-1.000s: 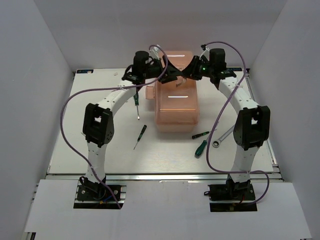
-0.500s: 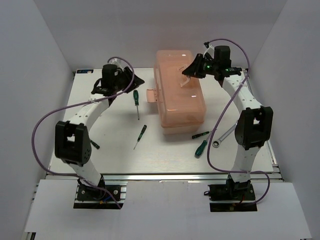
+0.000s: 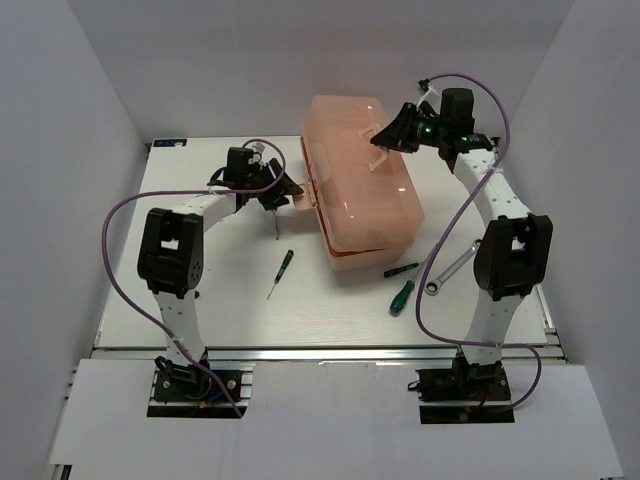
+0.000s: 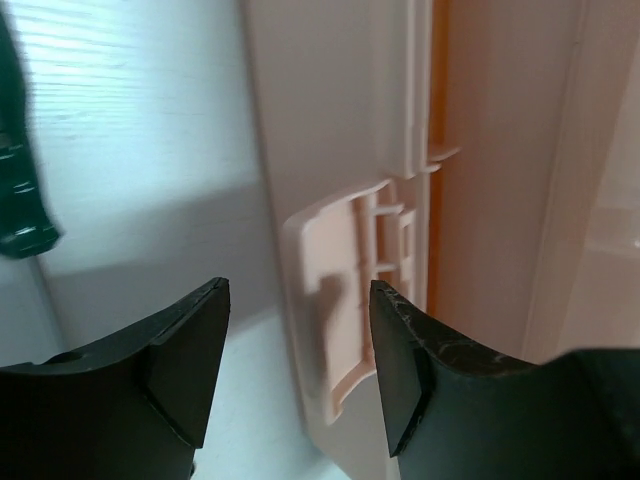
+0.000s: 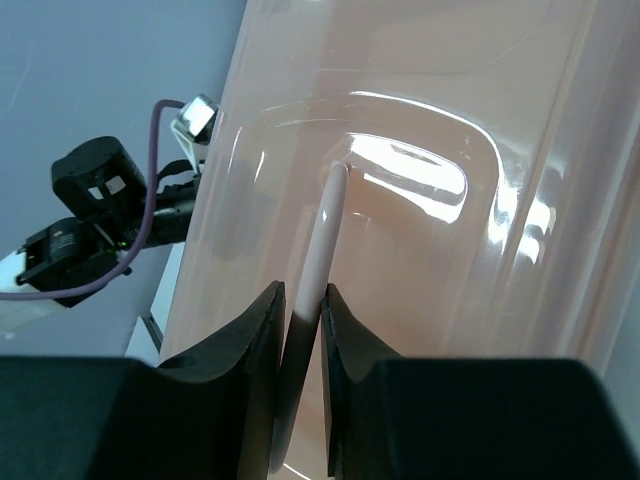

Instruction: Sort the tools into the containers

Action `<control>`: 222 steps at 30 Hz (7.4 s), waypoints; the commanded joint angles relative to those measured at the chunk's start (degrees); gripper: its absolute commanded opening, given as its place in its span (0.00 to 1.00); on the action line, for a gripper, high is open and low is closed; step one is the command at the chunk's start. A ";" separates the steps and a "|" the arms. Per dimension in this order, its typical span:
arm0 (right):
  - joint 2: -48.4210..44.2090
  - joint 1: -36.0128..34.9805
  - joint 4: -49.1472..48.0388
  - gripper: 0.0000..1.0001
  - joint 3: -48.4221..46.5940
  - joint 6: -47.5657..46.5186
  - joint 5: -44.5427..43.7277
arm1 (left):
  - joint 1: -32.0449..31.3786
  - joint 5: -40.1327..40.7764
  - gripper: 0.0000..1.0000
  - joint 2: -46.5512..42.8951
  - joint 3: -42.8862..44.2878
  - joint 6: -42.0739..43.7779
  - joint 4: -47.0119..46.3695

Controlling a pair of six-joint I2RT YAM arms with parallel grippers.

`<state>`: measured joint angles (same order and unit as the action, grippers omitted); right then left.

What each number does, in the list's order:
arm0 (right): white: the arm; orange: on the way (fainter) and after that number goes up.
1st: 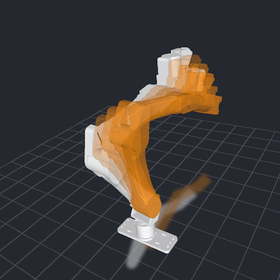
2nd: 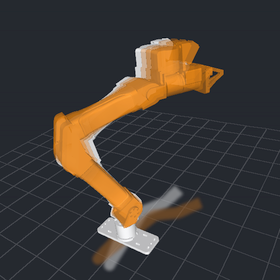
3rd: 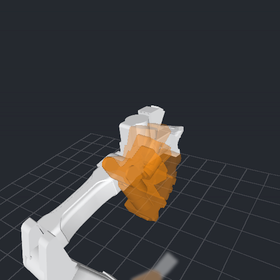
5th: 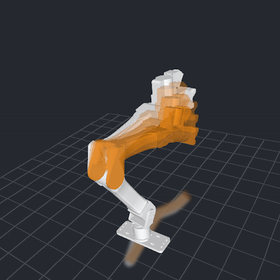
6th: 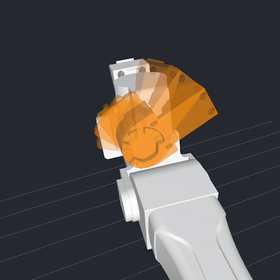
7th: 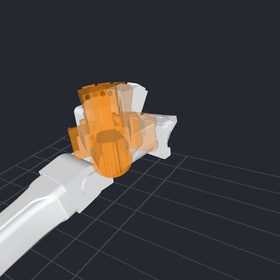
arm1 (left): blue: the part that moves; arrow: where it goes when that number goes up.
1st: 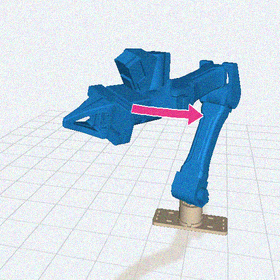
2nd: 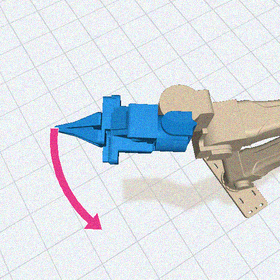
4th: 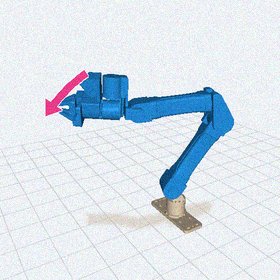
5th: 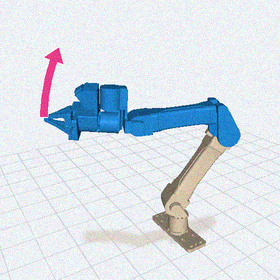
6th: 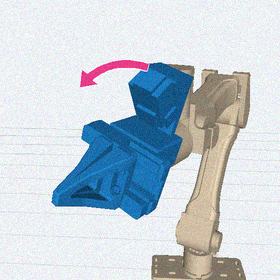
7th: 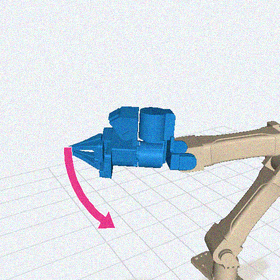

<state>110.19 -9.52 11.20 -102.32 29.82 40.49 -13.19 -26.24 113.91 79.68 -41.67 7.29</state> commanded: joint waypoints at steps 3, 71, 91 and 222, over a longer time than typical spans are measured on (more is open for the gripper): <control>-5.69 1.78 -13.40 0.00 -1.74 0.06 7.85 | -1.05 -8.82 0.67 2.72 1.27 -4.29 -11.31; -24.06 21.24 22.16 0.79 8.89 -74.96 35.83 | 5.28 -12.96 0.62 -3.16 3.30 -2.98 -4.30; -30.03 -9.89 63.86 0.39 33.91 -135.81 -1.46 | 4.32 7.69 0.23 -23.79 -14.62 11.43 17.93; -28.36 11.45 -9.38 0.88 26.56 -25.42 9.61 | -1.66 27.14 0.00 -17.22 4.95 19.88 8.98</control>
<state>84.84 2.09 0.54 -76.03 7.66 48.60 -14.94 7.97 102.17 81.49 -21.41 18.24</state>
